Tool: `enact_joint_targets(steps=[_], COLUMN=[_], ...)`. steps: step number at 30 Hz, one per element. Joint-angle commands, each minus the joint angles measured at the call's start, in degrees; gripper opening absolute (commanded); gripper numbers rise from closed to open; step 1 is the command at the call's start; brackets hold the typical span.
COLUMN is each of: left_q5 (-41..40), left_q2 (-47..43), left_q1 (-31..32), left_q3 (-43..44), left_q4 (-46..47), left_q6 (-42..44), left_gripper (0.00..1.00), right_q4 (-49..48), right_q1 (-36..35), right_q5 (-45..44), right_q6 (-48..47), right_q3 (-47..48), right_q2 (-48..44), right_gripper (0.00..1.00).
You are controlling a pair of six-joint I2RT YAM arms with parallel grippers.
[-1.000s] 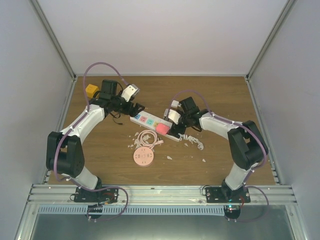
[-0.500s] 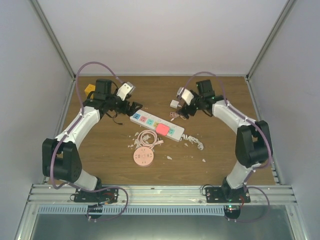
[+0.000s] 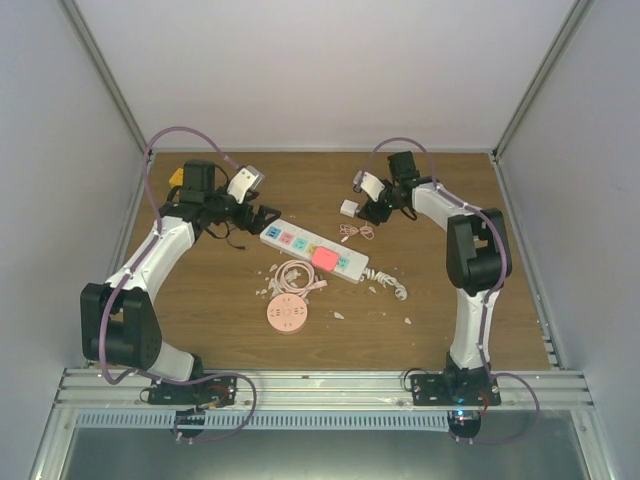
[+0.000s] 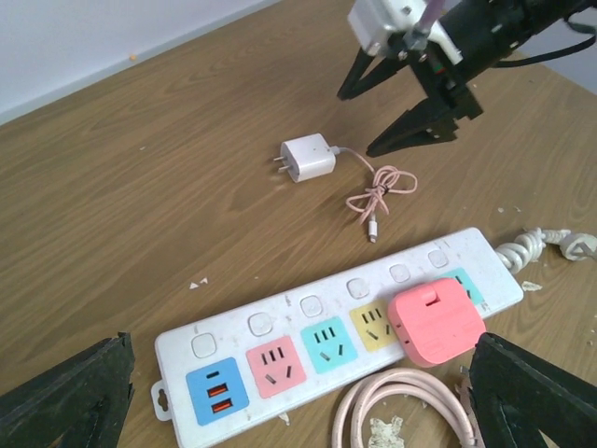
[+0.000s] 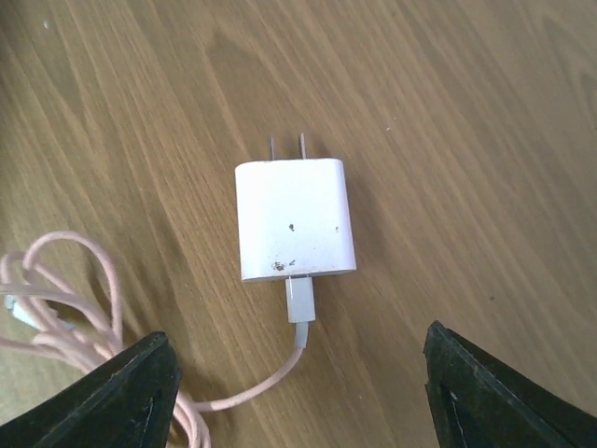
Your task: Pull the plug off the socket
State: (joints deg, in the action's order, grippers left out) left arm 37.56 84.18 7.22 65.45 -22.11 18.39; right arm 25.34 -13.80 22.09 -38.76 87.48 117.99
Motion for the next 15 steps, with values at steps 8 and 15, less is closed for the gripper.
enact_joint_targets(steps=[8,15], left_q5=[2.7,3.5], left_q2=[-1.6,-0.9], left_q1=[-0.6,-0.6], left_q3=[-1.3,-1.4], left_q4=[1.4,1.6], left_q6=[-0.8,-0.9], left_gripper=[0.98,0.98], right_q4=[-1.3,-2.1], right_q1=[0.8,1.1], right_q5=[-1.9,-3.5], right_q6=[-0.8,0.0], right_q3=[2.5,2.5], right_q2=[8.0,10.0], right_gripper=[0.56,0.38])
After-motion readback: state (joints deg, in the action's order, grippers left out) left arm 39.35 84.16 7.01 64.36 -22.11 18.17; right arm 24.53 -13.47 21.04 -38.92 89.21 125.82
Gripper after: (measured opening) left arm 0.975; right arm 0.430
